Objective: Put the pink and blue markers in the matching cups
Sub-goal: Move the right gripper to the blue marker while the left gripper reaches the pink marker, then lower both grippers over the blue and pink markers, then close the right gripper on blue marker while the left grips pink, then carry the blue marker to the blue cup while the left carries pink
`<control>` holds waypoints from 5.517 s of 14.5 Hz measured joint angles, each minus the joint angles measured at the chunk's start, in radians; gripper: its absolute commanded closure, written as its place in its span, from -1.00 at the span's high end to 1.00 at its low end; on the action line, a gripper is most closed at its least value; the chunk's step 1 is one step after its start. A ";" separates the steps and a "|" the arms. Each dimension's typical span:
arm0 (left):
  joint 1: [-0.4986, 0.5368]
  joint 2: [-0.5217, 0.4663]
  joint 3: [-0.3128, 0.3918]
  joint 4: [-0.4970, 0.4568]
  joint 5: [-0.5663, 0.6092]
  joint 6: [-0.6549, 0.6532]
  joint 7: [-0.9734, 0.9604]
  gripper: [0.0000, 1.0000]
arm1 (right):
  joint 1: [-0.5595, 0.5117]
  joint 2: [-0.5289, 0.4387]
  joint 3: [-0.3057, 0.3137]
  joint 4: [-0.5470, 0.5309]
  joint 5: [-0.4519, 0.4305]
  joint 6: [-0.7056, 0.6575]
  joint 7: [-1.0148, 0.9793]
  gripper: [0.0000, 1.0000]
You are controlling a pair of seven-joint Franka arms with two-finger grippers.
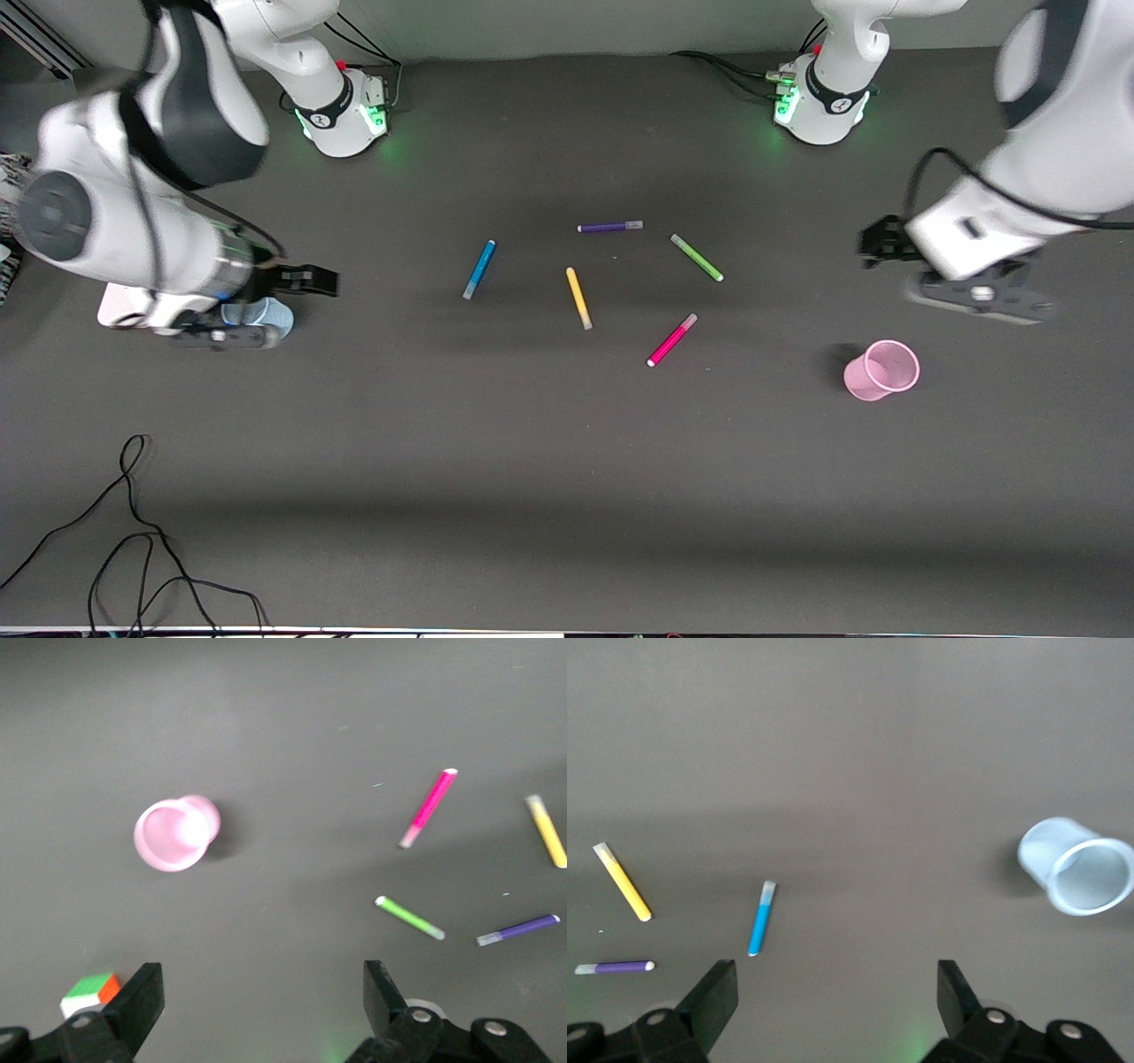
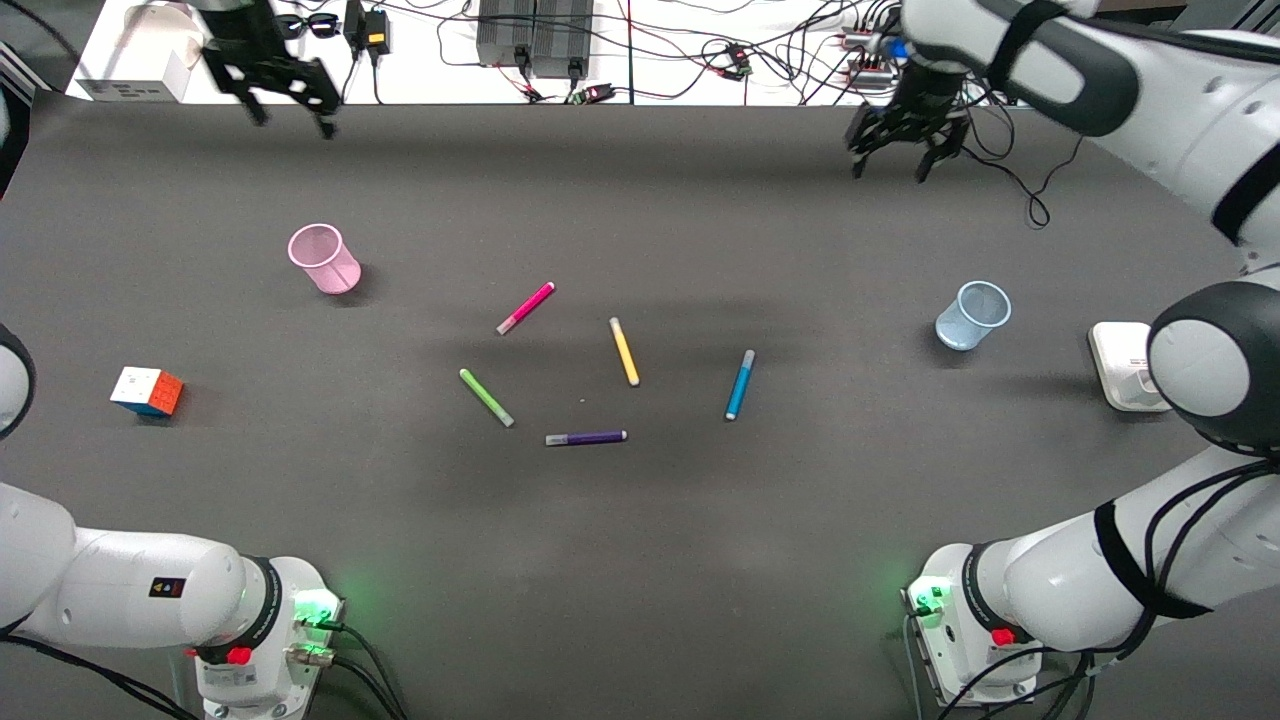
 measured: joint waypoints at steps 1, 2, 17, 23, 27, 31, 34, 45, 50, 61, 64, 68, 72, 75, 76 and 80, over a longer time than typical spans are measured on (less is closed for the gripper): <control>-0.003 0.016 -0.042 0.000 0.000 0.021 0.000 0.99 | 0.026 0.019 0.001 -0.003 0.002 0.001 0.022 1.00; -0.006 0.035 -0.083 0.000 0.000 0.043 0.000 0.99 | 0.047 0.041 0.002 -0.004 0.013 0.001 0.035 1.00; -0.053 0.295 -0.223 -0.249 0.089 0.520 0.021 0.98 | 0.142 0.300 0.002 -0.263 0.371 0.332 0.060 0.99; -0.067 0.342 -0.223 -0.436 0.152 0.742 0.020 0.95 | 0.192 0.387 0.002 -0.284 0.411 0.439 0.145 0.86; -0.068 0.388 -0.222 -0.458 0.157 0.801 0.020 0.91 | 0.206 0.404 0.002 -0.286 0.430 0.459 0.148 0.51; -0.068 0.435 -0.212 -0.458 0.173 0.827 0.020 0.68 | 0.210 0.402 0.001 -0.290 0.431 0.458 0.151 -0.24; -0.069 0.445 -0.209 -0.458 0.176 0.832 0.020 0.18 | 0.210 0.394 0.000 -0.290 0.432 0.456 0.155 -0.70; -0.068 0.445 -0.208 -0.455 0.176 0.832 -0.003 -0.94 | 0.214 0.367 0.000 -0.291 0.433 0.442 0.192 -1.00; -0.062 0.441 -0.205 -0.425 0.176 0.786 -0.009 -0.95 | 0.224 0.256 -0.056 -0.288 0.362 0.344 0.210 -1.00; 0.104 0.238 -0.202 -0.106 0.045 0.082 0.032 -1.00 | 0.223 -0.085 -0.196 -0.288 -0.146 0.348 0.212 -1.00; 0.235 0.208 -0.197 -0.005 0.042 -0.098 0.039 -1.00 | 0.223 -0.107 -0.267 -0.288 -0.194 0.408 0.131 -1.00; 0.387 0.209 -0.191 0.052 0.081 -0.172 0.047 -1.00 | 0.222 -0.131 -0.362 -0.289 -0.219 0.424 -0.067 -1.00; 0.408 0.229 -0.183 0.052 0.148 -0.195 0.048 -1.00 | 0.223 -0.166 -0.444 -0.319 -0.275 0.461 -0.200 -1.00; 0.403 0.284 -0.183 0.057 0.210 -0.239 0.031 -1.00 | 0.221 -0.227 -0.527 -0.472 -0.284 0.628 -0.291 -1.00; 0.401 0.312 -0.183 0.064 0.226 -0.262 0.022 -1.00 | 0.221 -0.247 -0.547 -0.529 -0.302 0.686 -0.300 -1.00; 0.371 0.422 -0.184 0.082 0.250 -0.309 0.003 -1.00 | 0.222 -0.293 -0.605 -0.765 -0.382 0.999 -0.302 -1.00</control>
